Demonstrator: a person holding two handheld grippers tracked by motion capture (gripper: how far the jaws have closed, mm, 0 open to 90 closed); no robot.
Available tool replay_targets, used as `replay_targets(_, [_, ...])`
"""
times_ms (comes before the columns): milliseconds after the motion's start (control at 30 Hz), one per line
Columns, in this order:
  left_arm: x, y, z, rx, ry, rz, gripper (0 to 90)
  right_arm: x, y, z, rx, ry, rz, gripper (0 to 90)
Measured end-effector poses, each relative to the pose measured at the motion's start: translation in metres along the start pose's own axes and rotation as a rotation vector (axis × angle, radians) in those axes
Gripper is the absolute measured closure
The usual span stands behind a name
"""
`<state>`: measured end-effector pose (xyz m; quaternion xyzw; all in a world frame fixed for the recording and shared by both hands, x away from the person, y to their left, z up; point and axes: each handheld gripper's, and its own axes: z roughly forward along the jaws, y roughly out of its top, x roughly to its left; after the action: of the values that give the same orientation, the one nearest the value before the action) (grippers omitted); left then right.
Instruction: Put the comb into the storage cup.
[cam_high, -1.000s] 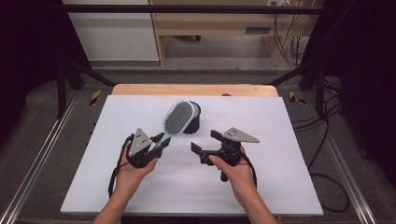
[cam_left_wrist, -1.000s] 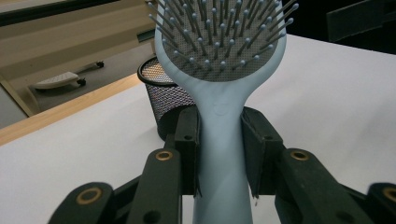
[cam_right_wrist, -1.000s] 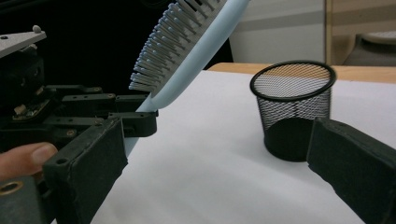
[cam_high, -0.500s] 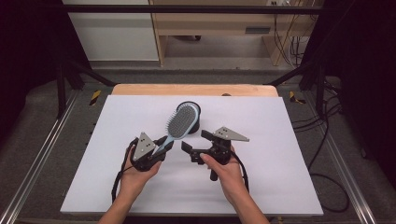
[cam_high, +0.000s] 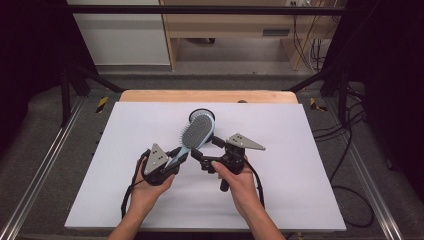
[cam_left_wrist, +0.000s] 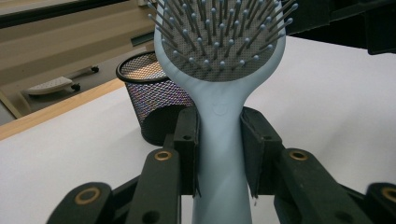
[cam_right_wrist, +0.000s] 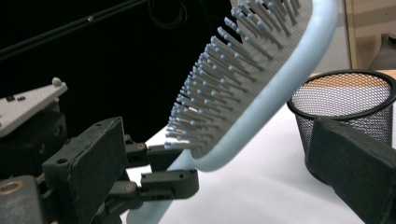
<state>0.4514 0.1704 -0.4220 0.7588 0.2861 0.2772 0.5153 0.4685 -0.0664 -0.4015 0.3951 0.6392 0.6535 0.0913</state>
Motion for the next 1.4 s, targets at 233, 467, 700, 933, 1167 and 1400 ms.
replay_targets(233, [-0.003,0.000,0.000,-0.008,-0.005,0.003,69.3,0.001,0.005,0.007,-0.009,0.011,0.024,7.1])
replay_targets(467, [-0.005,0.000,-0.001,-0.015,-0.008,0.006,69.3,0.001,0.010,0.015,-0.011,0.024,0.050,13.6])
replay_targets(700, [-0.005,0.000,-0.002,-0.016,-0.004,0.005,69.3,-0.002,0.012,0.022,-0.013,0.039,0.094,18.6])
replay_targets(933, [-0.008,0.000,-0.001,-0.019,-0.006,0.018,69.3,-0.006,0.012,0.027,-0.013,0.047,0.134,27.3])
replay_targets(1167, [-0.005,-0.002,-0.002,-0.018,-0.011,0.003,69.3,-0.009,0.012,0.028,-0.011,0.040,0.145,37.1])
replay_targets(1400, [-0.001,-0.007,-0.001,-0.006,-0.020,-0.021,69.3,-0.008,0.011,0.030,0.002,0.053,0.175,44.6])
